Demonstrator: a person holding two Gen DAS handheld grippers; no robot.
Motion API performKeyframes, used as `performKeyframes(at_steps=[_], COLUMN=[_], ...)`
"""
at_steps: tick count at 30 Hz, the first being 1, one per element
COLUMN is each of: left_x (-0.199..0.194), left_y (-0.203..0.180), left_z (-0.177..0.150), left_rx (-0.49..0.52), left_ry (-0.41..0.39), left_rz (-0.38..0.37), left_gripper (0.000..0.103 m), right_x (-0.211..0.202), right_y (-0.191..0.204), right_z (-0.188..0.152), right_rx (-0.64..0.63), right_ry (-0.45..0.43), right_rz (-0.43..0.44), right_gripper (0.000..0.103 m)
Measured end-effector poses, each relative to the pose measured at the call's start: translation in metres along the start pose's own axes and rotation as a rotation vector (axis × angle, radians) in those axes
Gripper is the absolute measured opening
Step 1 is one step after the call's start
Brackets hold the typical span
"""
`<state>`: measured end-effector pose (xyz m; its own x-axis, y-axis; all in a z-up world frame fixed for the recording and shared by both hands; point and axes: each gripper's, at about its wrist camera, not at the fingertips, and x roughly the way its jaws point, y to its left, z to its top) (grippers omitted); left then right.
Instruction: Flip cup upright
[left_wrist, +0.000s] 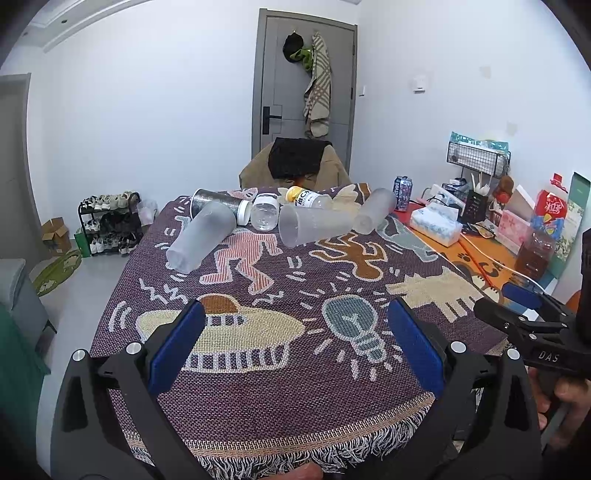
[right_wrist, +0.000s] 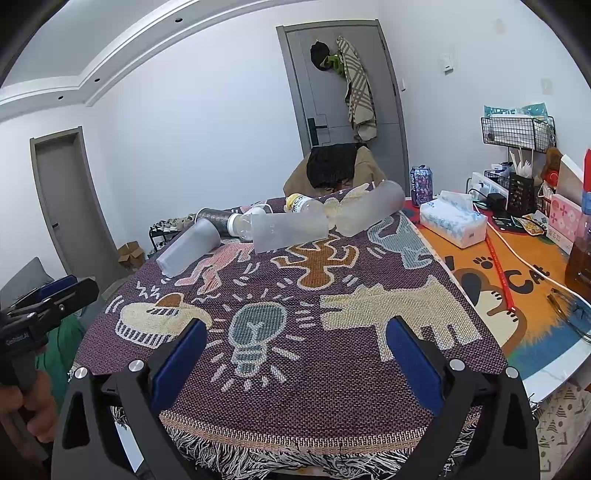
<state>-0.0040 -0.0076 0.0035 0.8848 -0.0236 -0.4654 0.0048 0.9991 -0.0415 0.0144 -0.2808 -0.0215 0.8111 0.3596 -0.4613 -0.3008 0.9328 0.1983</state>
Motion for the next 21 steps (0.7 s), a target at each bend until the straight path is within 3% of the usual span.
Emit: performKeyframes(at_steps=[21], left_x=[0.0002], left_y=[0.0004], left_z=[-0.0044], left_rx=[-0.013], left_ry=[0.008], left_rz=[-0.023], left_gripper=[0.098], right_x=[0.0025], right_y=[0.003], right_z=[-0.0014], right_rx=[-0.005], right_ry=[0.005], right_rz=[-0.001], right_gripper=[0.095])
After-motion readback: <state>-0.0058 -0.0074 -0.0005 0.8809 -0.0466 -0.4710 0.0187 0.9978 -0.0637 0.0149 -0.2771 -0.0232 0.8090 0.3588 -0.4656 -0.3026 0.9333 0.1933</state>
